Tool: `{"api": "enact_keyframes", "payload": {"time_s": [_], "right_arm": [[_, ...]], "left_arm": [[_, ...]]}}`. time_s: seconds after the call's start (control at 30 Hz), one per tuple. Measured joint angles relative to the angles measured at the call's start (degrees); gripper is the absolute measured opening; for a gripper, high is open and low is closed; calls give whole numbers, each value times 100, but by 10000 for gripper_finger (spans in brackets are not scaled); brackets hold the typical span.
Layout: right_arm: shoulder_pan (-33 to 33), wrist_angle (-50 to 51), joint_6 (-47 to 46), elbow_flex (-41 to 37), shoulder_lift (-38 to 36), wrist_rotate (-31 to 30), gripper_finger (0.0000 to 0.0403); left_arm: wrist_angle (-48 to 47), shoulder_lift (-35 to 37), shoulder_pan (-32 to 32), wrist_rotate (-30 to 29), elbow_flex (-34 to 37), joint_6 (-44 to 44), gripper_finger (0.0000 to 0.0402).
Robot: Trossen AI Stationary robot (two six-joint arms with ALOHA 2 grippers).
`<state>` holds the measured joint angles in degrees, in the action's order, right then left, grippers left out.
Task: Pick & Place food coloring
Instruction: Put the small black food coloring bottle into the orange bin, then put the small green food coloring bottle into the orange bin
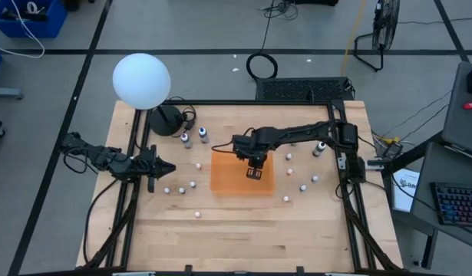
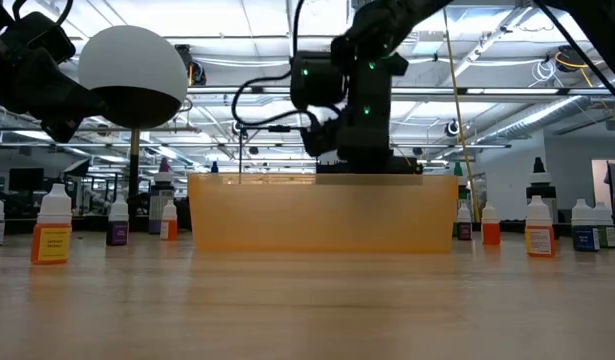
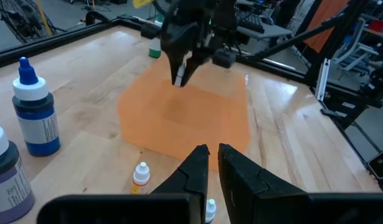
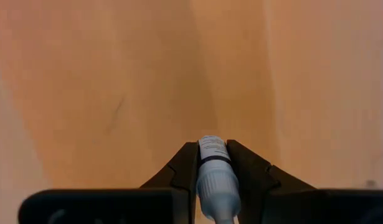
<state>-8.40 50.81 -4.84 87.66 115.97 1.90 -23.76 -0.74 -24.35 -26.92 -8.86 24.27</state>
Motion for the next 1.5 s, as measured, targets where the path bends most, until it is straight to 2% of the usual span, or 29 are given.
{"api": "enact_keyframes", "payload": {"time_s": [0.17, 0.37, 0.67, 0.97, 1.13, 1.3, 1.5], "right_arm": [[-2, -225, -99, -450, -19, 12, 55], [0, -304, -337, -595, -47, -30, 59], [32, -421, -500, -605, -68, -9, 152], [120, -163, -995, -610, -784, -27, 181], [322, 572, -1829, -599, -1517, -30, 182], [809, 2023, -3220, -630, -2214, -34, 182], [1581, 2823, -4794, -1282, -3032, -41, 182]], "left_arm": [[2, -2, 1, -2, 0, 0, 42], [2, -1, 0, 0, 0, 0, 42], [2, -1, 1, 0, 0, 0, 42], [2, -1, -1, 0, 2, 0, 42], [0, -1, -1, -1, 2, 0, 42], [-1, -2, -1, 0, 2, 0, 42], [-1, -2, 1, 0, 2, 0, 42]]}}
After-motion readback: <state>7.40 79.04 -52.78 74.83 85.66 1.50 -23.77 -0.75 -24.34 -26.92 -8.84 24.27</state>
